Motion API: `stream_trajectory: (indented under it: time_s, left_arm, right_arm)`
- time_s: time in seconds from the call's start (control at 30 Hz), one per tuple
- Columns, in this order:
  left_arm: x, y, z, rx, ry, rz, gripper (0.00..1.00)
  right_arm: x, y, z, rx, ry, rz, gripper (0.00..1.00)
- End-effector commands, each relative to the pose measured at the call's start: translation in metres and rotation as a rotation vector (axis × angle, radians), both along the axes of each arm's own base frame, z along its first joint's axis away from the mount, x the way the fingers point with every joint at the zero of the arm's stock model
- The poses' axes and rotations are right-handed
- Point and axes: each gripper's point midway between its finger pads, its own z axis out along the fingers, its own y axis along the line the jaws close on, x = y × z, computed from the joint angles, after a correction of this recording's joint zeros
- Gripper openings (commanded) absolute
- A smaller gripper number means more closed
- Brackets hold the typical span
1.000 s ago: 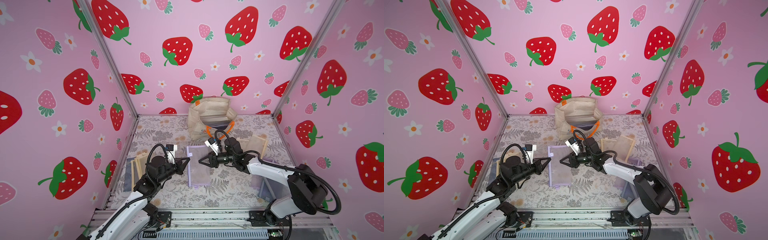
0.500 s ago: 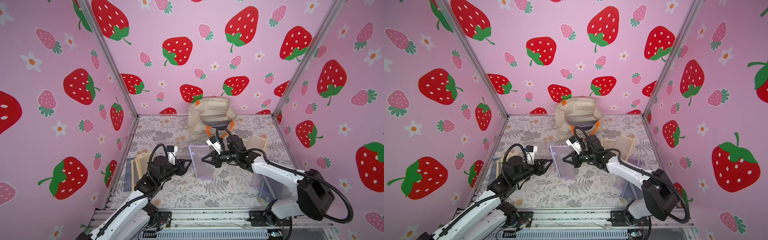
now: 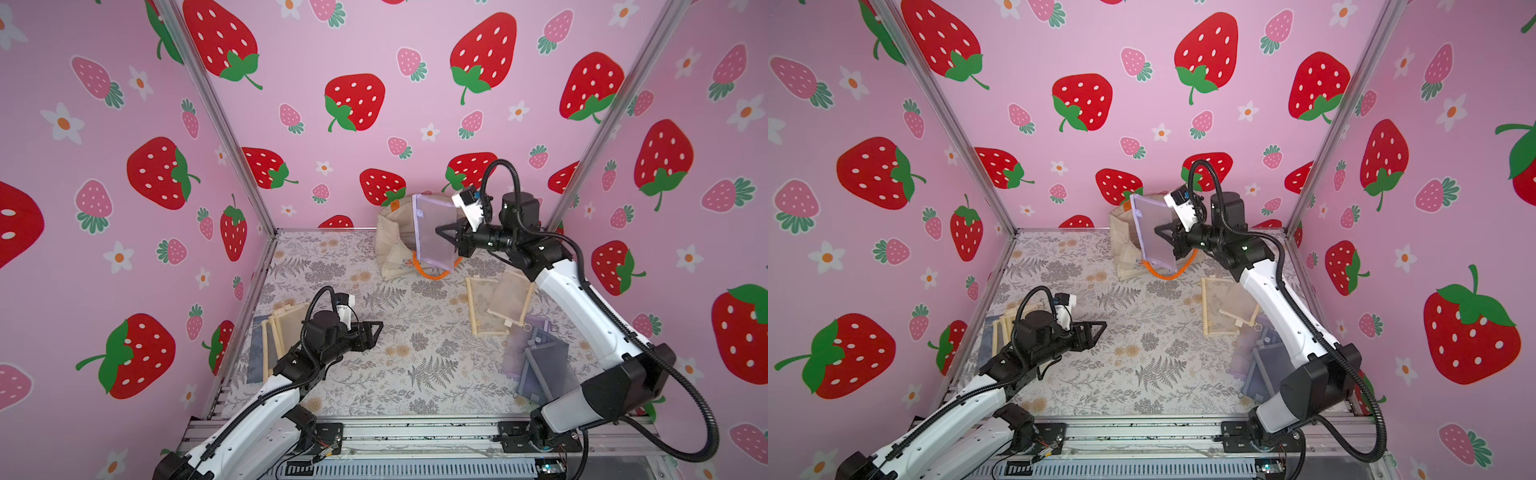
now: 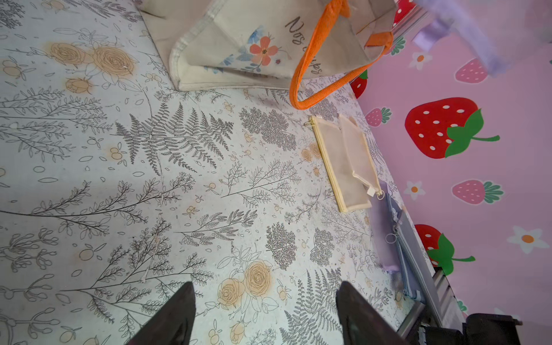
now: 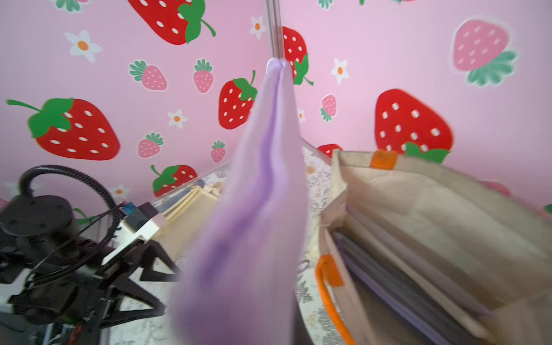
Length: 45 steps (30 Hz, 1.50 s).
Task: Put the pencil pouch into the canvas bag
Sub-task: Place the pencil pouch in the canvas bag.
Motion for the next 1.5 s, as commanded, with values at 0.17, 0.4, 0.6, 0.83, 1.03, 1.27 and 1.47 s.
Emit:
stream_trajectory:
  time_s: [0.17,0.4,0.6,0.83,1.03,1.27,1.47]
  left_arm:
    - [0.008,-0.004,-0.002,0.002,0.014,0.002,0.76]
    - [0.013,-0.003,-0.007,0.012,0.025,0.008,0.76]
    - [0.022,-0.011,-0.014,0.001,0.047,-0.003,0.76]
    - [0.030,-0.014,-0.018,0.003,0.055,0.000,0.76]
    - [0.038,-0.014,-0.008,-0.002,0.028,0.014,0.75]
    - [0.044,-0.018,0.008,-0.028,-0.003,0.011,0.75]
    - [0.048,-0.011,0.021,-0.004,-0.032,0.046,0.75]
  right_arm:
    - [0.080,-0.014,-0.008,-0.270,-0.278,-0.170,0.00]
    - [0.141,-0.007,-0.044,-0.481,-0.417,-0.231,0.00]
    - [0.186,0.001,-0.080,-0.657,-0.523,-0.320,0.00]
    - [0.204,0.027,-0.125,-0.850,-0.620,-0.295,0.00]
    - [0.211,0.028,-0.162,-0.900,-0.569,-0.282,0.00]
    - [0.207,0.027,-0.181,-0.909,-0.524,-0.268,0.02]
    - [0.199,0.029,-0.170,-0.893,-0.542,-0.266,0.42]
